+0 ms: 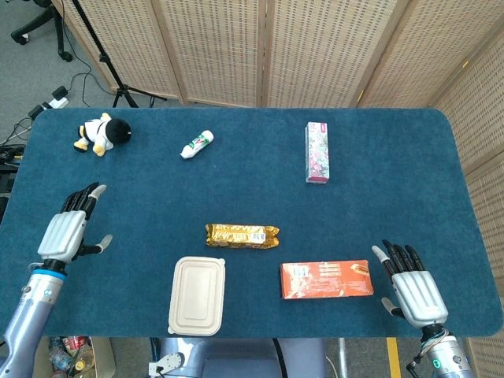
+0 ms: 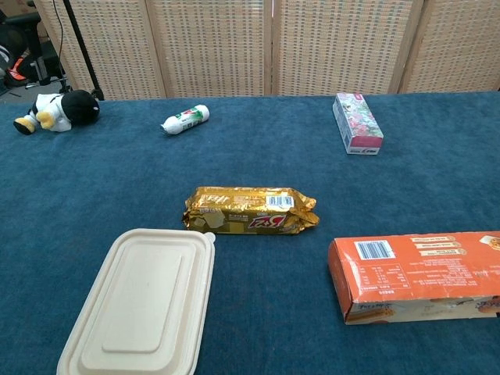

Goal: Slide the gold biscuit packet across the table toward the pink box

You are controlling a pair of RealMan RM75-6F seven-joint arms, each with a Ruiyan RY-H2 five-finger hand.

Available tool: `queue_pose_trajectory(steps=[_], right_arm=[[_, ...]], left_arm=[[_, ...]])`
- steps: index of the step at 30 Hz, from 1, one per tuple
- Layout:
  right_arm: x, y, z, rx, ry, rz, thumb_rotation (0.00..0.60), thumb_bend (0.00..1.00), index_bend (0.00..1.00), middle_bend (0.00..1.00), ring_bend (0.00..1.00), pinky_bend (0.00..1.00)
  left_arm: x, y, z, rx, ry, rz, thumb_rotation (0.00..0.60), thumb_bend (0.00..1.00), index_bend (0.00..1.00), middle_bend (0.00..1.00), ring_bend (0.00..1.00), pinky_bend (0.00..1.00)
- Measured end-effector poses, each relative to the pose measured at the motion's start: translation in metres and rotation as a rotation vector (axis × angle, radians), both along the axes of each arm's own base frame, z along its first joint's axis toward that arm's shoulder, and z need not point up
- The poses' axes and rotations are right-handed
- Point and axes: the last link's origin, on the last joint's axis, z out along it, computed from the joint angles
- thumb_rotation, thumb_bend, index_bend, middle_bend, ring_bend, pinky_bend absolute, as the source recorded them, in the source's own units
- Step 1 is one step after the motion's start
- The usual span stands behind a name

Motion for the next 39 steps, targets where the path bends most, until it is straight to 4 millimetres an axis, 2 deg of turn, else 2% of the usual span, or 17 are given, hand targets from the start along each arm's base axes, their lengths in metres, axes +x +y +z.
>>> queue_pose_trajectory(steps=[5, 7, 11, 15, 23, 29, 35, 39], right_arm=[[0.0, -0.002, 0.001, -0.009, 0.0, 0.002, 0.6, 0.26, 0.01, 0.0, 0.0, 0.0], [0.002, -0.004, 0.001, -0.014, -0.005, 0.007, 0.6, 0.25, 0.01, 0.0, 0.0, 0.0], [0.007, -0.008, 0.001, -0.024, -0.018, 0.024, 0.6, 0.23, 0.01, 0.0, 0.0, 0.0], [0.018, -0.013, 0.0, -0.021, -0.001, 0.056, 0.6, 0.23, 0.01, 0.0, 0.0, 0.0], [0.052, -0.032, -0.007, 0.001, 0.014, 0.112, 0.6, 0.23, 0.01, 0.0, 0.0, 0.0], [0.081, -0.051, -0.02, 0.02, 0.028, 0.15, 0.6, 0.23, 0.01, 0.0, 0.0, 0.0], [0.11, -0.068, -0.041, 0.055, 0.03, 0.152, 0.6, 0.25, 0.01, 0.0, 0.0, 0.0], [0.131, -0.075, -0.063, 0.094, 0.016, 0.142, 0.6, 0.25, 0.01, 0.0, 0.0, 0.0]], left_arm=[[-0.015, -0.021, 0.009, 0.0, 0.047, 0.003, 0.6, 0.3, 0.0, 0.0, 0.0, 0.0], [-0.023, -0.034, 0.01, -0.001, 0.097, 0.005, 0.6, 0.3, 0.0, 0.0, 0.0, 0.0], [-0.037, -0.067, 0.008, -0.01, 0.174, 0.004, 0.6, 0.3, 0.0, 0.0, 0.0, 0.0], [-0.046, -0.083, 0.002, -0.008, 0.19, -0.011, 0.6, 0.3, 0.0, 0.0, 0.0, 0.0], [-0.059, -0.084, -0.004, -0.014, 0.146, 0.043, 0.6, 0.3, 0.0, 0.0, 0.0, 0.0], [-0.066, -0.084, -0.008, -0.027, 0.137, 0.07, 0.6, 0.3, 0.0, 0.0, 0.0, 0.0], [-0.071, -0.081, -0.007, -0.024, 0.119, 0.095, 0.6, 0.3, 0.0, 0.0, 0.0, 0.0], [-0.076, -0.08, -0.007, -0.028, 0.114, 0.11, 0.6, 0.3, 0.0, 0.0, 0.0, 0.0]])
